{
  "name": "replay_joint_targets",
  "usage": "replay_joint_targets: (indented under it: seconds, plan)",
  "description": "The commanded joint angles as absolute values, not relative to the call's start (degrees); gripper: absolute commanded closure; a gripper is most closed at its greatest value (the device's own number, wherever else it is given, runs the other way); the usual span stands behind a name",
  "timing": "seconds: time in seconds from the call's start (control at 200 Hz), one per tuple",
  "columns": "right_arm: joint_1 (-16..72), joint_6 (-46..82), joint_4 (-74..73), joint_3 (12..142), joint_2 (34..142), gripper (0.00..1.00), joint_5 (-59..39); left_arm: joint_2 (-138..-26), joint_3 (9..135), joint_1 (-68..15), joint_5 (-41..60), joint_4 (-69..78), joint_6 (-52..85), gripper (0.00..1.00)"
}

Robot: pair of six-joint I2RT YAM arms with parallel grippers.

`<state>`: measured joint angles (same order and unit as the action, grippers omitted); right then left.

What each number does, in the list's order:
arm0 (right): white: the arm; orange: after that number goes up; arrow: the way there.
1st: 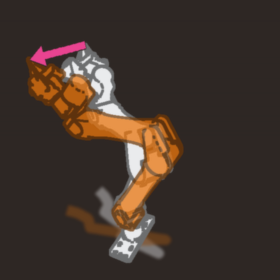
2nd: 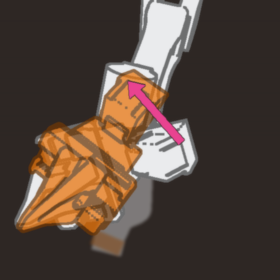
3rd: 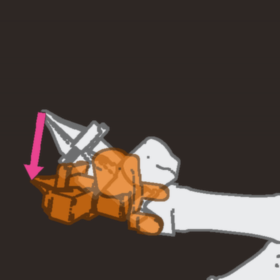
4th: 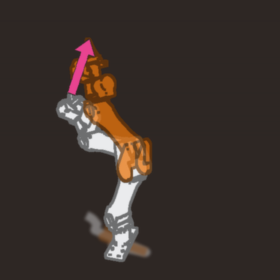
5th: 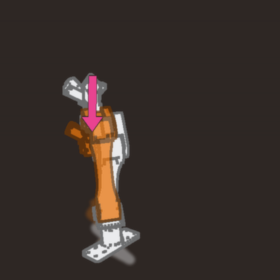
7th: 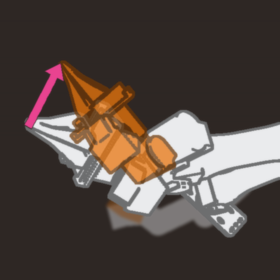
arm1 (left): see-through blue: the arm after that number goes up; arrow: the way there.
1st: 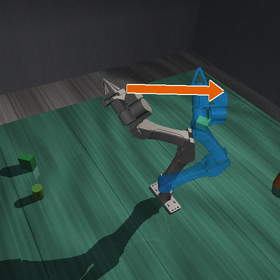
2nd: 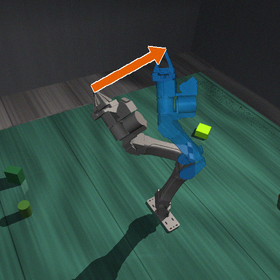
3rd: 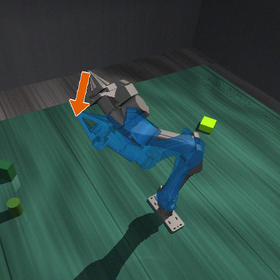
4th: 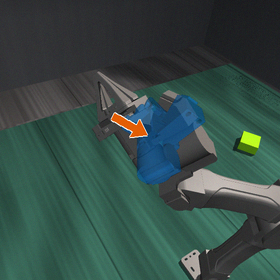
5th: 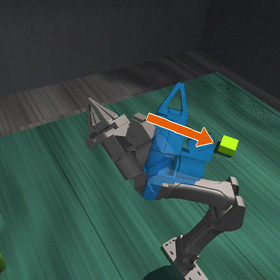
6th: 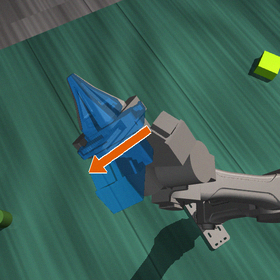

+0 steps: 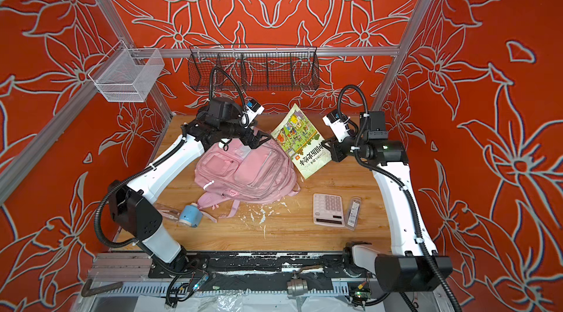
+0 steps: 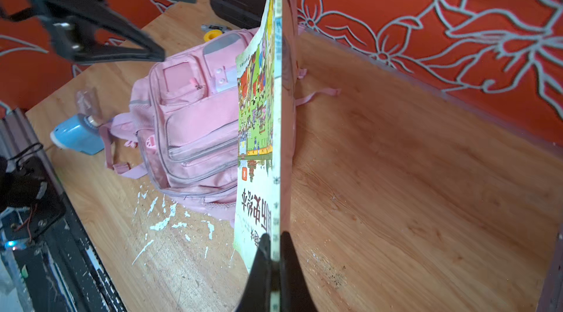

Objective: Pack the student bag
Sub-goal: 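Lift the picture book with the right gripper while the left holds the bag open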

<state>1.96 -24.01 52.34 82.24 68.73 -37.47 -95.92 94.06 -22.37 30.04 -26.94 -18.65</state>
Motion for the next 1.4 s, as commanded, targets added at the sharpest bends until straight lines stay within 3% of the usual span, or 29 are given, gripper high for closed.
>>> replay_joint_targets:
  seconds: [0.0,0.23,0.45,0.53,0.646,0.681,0.731,0.771,0.856,1.066,1.391]
  plan:
    - [3.50,-31.14,54.49,82.83,66.81,1.00,-42.46,-95.36,96.00,-20.95,43.41,-27.46,-24.88,0.02]
    - [6.53,-34.51,54.14,83.33,67.12,1.00,-45.05,-96.66,96.18,-20.74,52.48,-28.79,-26.24,0.04]
    - [8.47,-38.33,53.01,83.24,68.02,1.00,-47.51,-100.64,101.99,-20.67,59.58,-35.68,-27.29,0.22]
    - [8.49,-38.26,51.73,83.52,68.75,1.00,-47.01,-100.93,102.59,-20.74,63.99,-35.51,-26.45,0.42]
    - [8.52,-34.43,46.63,83.44,69.26,1.00,-44.30,-101.16,104.51,-20.70,66.49,-37.55,-25.17,1.00]
    - [8.48,-31.53,43.51,82.88,69.10,0.99,-42.61,-101.10,104.95,-20.66,66.45,-37.69,-24.15,1.00]
    - [8.42,-27.64,39.38,81.76,68.59,0.65,-40.74,-100.86,105.54,-20.36,66.45,-37.48,-22.35,1.00]
    - [8.26,-26.40,37.09,80.69,67.96,0.46,-40.15,-100.48,105.58,-19.62,66.95,-35.24,-18.51,1.00]
    - [7.12,-22.26,30.59,76.11,65.57,0.26,-39.05,-99.68,105.19,-17.60,68.89,-28.18,-9.32,1.00]
    - [-2.82,-4.67,6.27,61.41,60.46,0.16,-50.75,-99.58,108.24,-16.71,70.11,-22.09,2.01,1.00]
    - [-3.46,7.33,-12.41,54.75,62.49,0.20,-62.42,-100.80,109.24,-17.84,72.95,-16.61,9.18,1.00]
